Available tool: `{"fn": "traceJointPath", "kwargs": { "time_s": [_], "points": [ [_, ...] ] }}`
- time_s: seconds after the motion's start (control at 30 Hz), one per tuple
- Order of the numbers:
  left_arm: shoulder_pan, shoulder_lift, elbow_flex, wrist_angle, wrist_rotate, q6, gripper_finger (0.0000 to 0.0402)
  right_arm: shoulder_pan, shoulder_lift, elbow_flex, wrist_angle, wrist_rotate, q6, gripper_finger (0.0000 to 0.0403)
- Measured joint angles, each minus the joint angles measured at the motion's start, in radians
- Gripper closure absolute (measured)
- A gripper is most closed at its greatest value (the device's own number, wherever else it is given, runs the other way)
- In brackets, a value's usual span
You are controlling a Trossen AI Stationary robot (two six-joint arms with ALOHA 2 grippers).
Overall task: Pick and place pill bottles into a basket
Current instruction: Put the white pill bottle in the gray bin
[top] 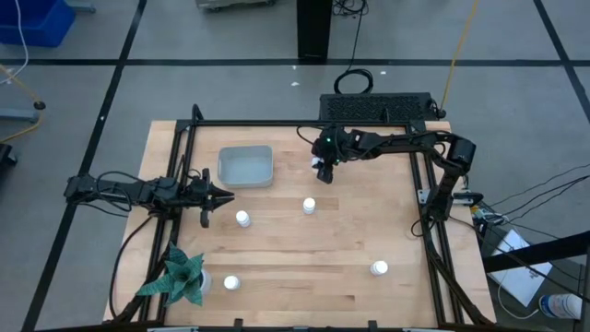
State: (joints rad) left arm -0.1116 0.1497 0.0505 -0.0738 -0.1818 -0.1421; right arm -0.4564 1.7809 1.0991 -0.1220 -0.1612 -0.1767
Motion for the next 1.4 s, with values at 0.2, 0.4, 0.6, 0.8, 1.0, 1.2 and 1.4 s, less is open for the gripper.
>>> {"fn": "traceJointPath", "kwargs": {
  "time_s": [0.2, 0.4, 0.6, 0.8, 1.0, 1.2, 1.4],
  "points": [
    [0.0, 0.0, 0.0, 0.0, 0.0, 0.0, 0.0337, 0.01, -0.034, 0.007, 0.065, 0.0, 0.012, 0.0255],
    [0.0, 0.0, 0.0, 0.001, 0.001, 0.003, 0.0337, 0.043, -0.103, 0.039, 0.107, 0.0, 0.032, 0.0255],
    [0.0, 0.0, 0.0, 0.001, 0.0, 0.006, 0.0337, 0.101, -0.113, 0.115, 0.096, 0.0, 0.023, 0.0255],
    [0.0, 0.0, 0.0, 0.001, 0.0, 0.006, 0.0337, 0.139, -0.113, 0.188, 0.081, 0.001, 0.004, 0.0255],
    [0.0, 0.0, 0.0, 0.002, 0.0, 0.008, 0.0337, 0.137, -0.101, 0.231, 0.066, 0.003, 0.004, 0.0255],
    [0.0, 0.0, -0.003, 0.017, -0.002, 0.029, 0.0337, 0.135, -0.053, 0.302, 0.029, 0.002, 0.007, 0.0255],
    [0.0, 0.0, -0.003, 0.019, -0.002, 0.036, 0.0337, 0.135, -0.001, 0.37, 0.006, -0.023, -0.001, 0.0255]
  ]
}}
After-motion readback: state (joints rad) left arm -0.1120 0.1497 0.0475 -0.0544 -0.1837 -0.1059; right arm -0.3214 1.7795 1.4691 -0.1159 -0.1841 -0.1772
